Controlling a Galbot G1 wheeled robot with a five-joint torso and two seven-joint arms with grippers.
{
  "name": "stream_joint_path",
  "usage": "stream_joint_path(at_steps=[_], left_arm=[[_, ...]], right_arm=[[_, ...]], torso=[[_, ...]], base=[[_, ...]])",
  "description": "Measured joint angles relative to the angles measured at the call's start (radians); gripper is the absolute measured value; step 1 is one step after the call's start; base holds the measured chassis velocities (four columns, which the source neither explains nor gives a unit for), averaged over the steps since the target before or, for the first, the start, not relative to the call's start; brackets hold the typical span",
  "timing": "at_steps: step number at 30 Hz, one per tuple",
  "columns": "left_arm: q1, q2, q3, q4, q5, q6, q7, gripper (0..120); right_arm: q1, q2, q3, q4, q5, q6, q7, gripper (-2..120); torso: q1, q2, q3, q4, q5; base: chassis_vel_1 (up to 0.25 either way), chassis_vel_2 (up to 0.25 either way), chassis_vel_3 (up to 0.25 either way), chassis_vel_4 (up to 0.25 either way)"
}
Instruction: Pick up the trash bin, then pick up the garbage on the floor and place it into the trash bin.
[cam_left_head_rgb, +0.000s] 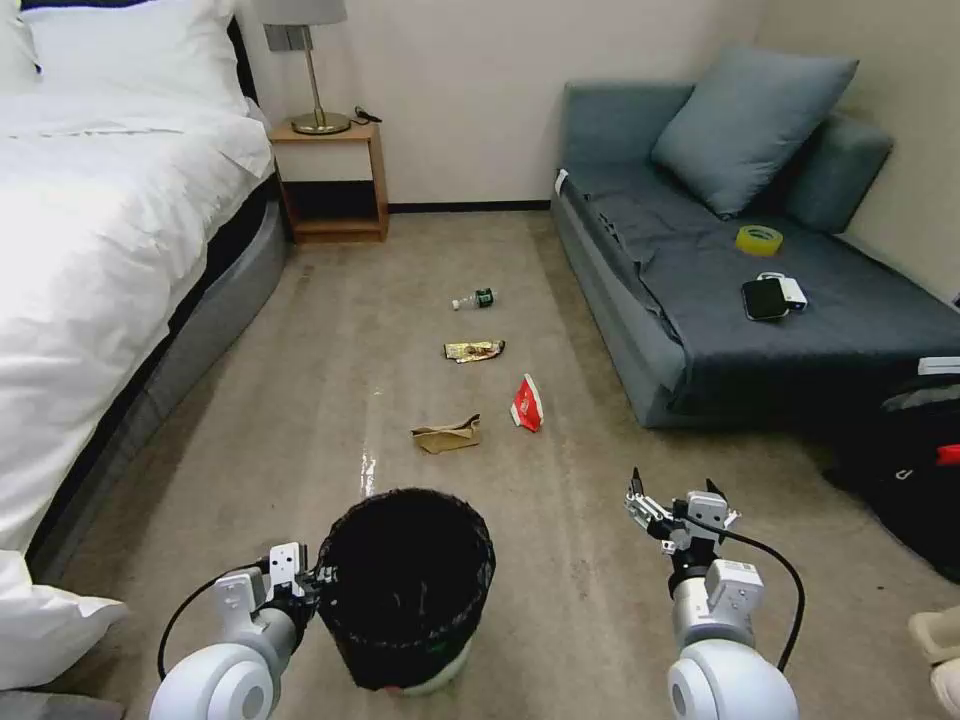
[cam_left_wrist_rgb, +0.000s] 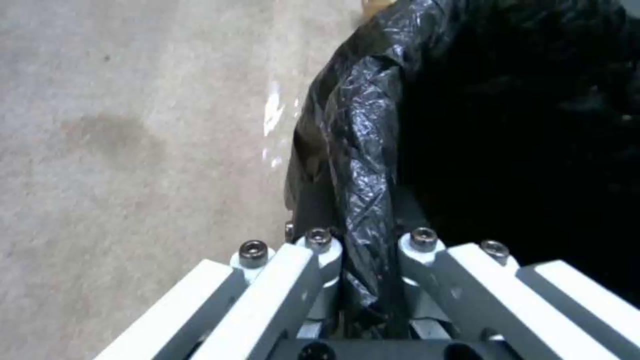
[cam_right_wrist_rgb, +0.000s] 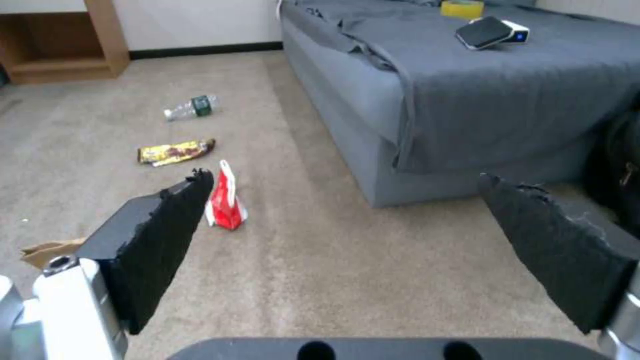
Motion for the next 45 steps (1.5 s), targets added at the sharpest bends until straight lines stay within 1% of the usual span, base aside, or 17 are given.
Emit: stream_joint_path(at_steps=[2,4,8,9,11,13,14,16,18,20,23,24,27,31,38,40,45], left_arm=[[0.001,-0.003,-0.002,0.0,0.004,-0.005,0.004,4],[0.011,-0.023,-0.015,-0.004,0.038,-0.048,0.042,4],[0.013,-0.027,-0.019,-0.007,0.045,-0.057,0.051,4],[0.025,-0.041,-0.043,-0.027,0.063,-0.107,0.117,4],[0.028,-0.045,-0.051,-0.038,0.063,-0.113,0.127,4],[0.033,-0.05,-0.067,-0.07,0.055,-0.115,0.136,4],[0.033,-0.05,-0.072,-0.086,0.049,-0.111,0.136,4],[0.032,-0.049,-0.074,-0.096,0.046,-0.106,0.136,4],[0.028,-0.042,-0.084,-0.133,0.028,-0.085,0.129,4],[0.028,-0.04,-0.086,-0.141,0.022,-0.08,0.127,4],[0.022,-0.029,-0.099,-0.173,-0.015,-0.056,0.105,4],[0.022,-0.029,-0.099,-0.173,-0.015,-0.056,0.105,4],[0.021,-0.027,-0.122,-0.195,-0.043,-0.042,0.078,4],[0.021,-0.028,-0.137,-0.202,-0.057,-0.039,0.06,4],[0.018,-0.029,-0.154,-0.204,-0.066,-0.038,0.048,4],[0.015,-0.032,-0.169,-0.198,-0.069,-0.038,0.042,4],[0.007,-0.036,-0.188,-0.191,-0.084,-0.038,0.032,4]], right_arm=[[0.0,0.0,0.0,0.0,0.0,0.0,0.0,100],[0.002,0.001,0.0,0.0,0.0,0.003,0.0,100],[0.002,0.001,0.0,0.0,0.0,0.003,0.0,100],[0.001,-0.001,-0.002,0.005,0.002,0.009,-0.002,100],[-0.001,-0.002,-0.002,0.009,0.002,0.009,-0.004,100],[-0.006,-0.006,-0.002,0.022,-0.006,0.011,-0.013,100],[-0.012,-0.009,0.0,0.031,-0.013,0.015,-0.02,100],[-0.018,-0.012,0.002,0.04,-0.018,0.017,-0.027,100],[-0.04,-0.029,0.006,0.071,-0.024,0.022,-0.055,100],[-0.045,-0.034,0.007,0.078,-0.022,0.023,-0.062,100],[-0.078,-0.067,0.012,0.112,-0.015,0.033,-0.095,100],[-0.078,-0.067,0.012,0.112,-0.015,0.033,-0.095,100],[-0.099,-0.098,0.008,0.136,-0.002,0.036,-0.111,100],[-0.115,-0.111,0.0,0.144,-0.001,0.041,-0.12,100],[-0.136,-0.121,-0.009,0.146,-0.004,0.056,-0.127,100],[-0.142,-0.125,-0.011,0.147,-0.005,0.062,-0.132,100],[-0.143,-0.127,-0.011,0.148,-0.01,0.065,-0.141,100]], torso=[[0.0,0.0,0.0,0.0,-0.0001],[0.0,0.0,0.0,0.0,-0.0001],[0.0,0.0,0.0,0.0,-0.0001],[0.0,0.0,0.0,0.0,0.0001],[0.0,0.0,0.0,0.0,0.0001],[0.0,0.0,0.0,0.0001,0.0002],[0.0,0.0,0.0,0.0001,0.0002],[0.0,0.0,0.0,0.0001,0.0001],[0.0,0.0,0.0,-0.0001,0.0002],[0.0,0.0,0.0,0.0,0.0002],[0.0,0.0,0.0,-0.0001,0.0001],[0.0,0.0,0.0,-0.0001,0.0001],[0.0,0.0,0.0,0.0,0.0001],[0.0,0.0,0.0,0.0,0.0001],[0.0,0.0,0.0,0.0,0.0001],[0.0,0.0,0.0,0.0,0.0],[0.0,0.0,0.0,0.0,0.0]], base=[[0.0,0.0,0.0,0.0],[0.0,0.0,0.0,0.0],[0.0,0.0,0.0,0.0],[0.0,0.0,0.0,0.0],[0.0,0.0,0.0,0.0],[0.0,0.0,0.0,0.0],[0.0,0.0,0.0,0.0],[0.0,0.0,0.0,0.0],[0.0,0.0,0.0,0.0],[0.0,0.0,0.0,0.0],[0.0,0.0,0.0,0.0],[0.0,0.0,0.0,0.0],[0.0,0.0,0.0,0.0],[0.0,0.0,0.0,0.0],[0.0,0.0,0.0,0.0],[0.0,0.0,0.0,0.0],[0.0,0.0,0.0,0.0]])
